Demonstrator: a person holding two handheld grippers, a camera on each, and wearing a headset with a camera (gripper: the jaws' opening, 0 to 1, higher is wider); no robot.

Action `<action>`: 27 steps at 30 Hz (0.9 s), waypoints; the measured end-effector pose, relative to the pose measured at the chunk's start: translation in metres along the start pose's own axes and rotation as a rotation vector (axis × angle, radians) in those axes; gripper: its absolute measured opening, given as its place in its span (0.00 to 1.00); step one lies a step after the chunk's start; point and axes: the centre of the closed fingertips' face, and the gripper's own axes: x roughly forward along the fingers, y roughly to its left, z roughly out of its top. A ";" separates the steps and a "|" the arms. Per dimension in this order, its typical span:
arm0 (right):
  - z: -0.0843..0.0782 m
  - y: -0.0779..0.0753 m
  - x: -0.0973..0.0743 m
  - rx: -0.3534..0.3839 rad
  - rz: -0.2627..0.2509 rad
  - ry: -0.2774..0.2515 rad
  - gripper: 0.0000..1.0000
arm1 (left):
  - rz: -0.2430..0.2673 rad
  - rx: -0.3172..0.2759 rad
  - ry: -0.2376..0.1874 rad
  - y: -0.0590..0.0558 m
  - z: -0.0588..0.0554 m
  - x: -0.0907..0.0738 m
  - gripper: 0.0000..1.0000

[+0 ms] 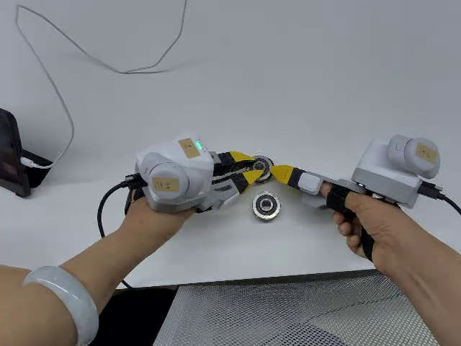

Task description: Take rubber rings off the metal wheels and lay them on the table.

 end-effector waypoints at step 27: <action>0.002 0.006 0.001 -0.087 -0.010 0.005 0.01 | 0.004 0.000 0.002 -0.001 0.002 0.000 0.12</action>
